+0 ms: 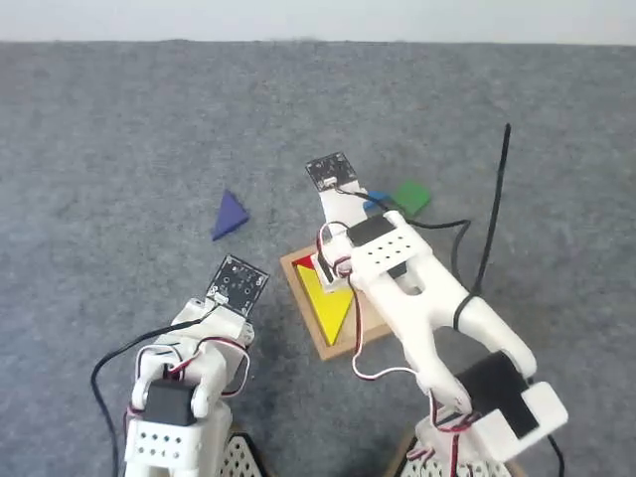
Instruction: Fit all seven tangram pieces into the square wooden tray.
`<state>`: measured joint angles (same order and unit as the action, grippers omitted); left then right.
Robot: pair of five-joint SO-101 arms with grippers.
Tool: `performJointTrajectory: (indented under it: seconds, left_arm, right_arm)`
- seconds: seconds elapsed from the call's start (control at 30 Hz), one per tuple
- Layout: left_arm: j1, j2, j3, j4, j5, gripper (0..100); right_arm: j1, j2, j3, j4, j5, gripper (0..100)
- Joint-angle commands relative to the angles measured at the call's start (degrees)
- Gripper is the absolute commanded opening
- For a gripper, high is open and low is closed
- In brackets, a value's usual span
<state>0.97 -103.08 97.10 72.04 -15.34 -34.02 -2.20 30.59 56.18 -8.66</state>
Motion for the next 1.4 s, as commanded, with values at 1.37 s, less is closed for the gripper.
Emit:
performJointTrajectory:
  seconds: [1.37]
  left_arm:
    - [0.00,-0.97,-0.57,-0.09,-0.88,2]
  right_arm:
    - [1.36,-0.48,-0.44,3.38,2.64,11.7]
